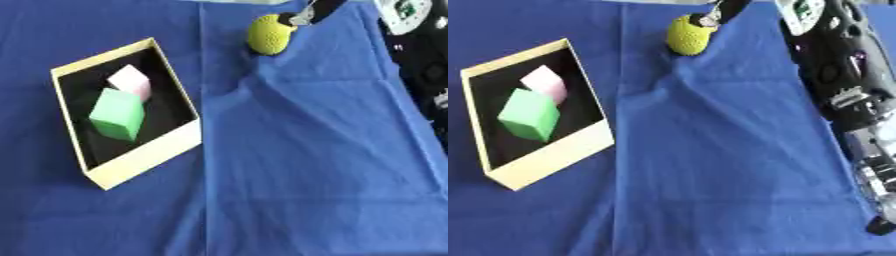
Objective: Pick up objects on the table and place them in the box.
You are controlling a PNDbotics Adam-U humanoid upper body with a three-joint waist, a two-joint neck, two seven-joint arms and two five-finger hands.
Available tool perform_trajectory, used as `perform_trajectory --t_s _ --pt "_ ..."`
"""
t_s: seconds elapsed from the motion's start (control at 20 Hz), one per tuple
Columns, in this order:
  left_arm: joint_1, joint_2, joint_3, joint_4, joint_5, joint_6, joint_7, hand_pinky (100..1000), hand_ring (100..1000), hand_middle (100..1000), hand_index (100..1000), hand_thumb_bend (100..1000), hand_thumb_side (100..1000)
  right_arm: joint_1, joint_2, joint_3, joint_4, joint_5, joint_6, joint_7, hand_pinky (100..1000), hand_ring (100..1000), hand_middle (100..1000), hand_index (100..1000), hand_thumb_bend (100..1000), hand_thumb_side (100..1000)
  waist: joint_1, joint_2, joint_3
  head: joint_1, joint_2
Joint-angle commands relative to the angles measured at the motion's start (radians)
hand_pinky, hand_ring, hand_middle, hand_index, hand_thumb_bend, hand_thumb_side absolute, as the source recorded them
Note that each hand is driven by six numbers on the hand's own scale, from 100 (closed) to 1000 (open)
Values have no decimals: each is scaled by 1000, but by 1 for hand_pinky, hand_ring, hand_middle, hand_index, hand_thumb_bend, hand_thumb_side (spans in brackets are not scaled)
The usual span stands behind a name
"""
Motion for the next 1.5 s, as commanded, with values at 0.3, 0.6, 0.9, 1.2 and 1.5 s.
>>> perform_trajectory --t_s 0.3,0.6,0.9,1.2,1.5 --pt "-12 19 10 -17 0 10 -8 705 845 785 816 189 623 -15 -40 -27 68 19 -140 118 906 937 802 969 298 114 3 -13 5 4 -25" --pt "-19 17 8 -17 3 16 -14 704 847 787 816 184 628 -38 -26 -38 127 64 -134 81 905 935 800 967 294 119 5 -3 10 0 -51" --pt "-25 14 7 -17 6 20 -20 703 849 789 816 180 632 -52 -11 -42 171 102 -138 59 904 935 801 966 278 146 5 11 15 -5 -68" --pt "-34 12 7 -17 10 21 -22 702 851 790 817 177 638 -62 -3 -54 207 181 -119 14 904 938 825 976 317 124 5 27 24 -12 -84" --pt "-38 11 7 -17 13 23 -26 701 854 792 816 172 644 -70 4 -62 238 269 -112 -58 903 936 818 978 335 157 5 43 29 -16 -95"
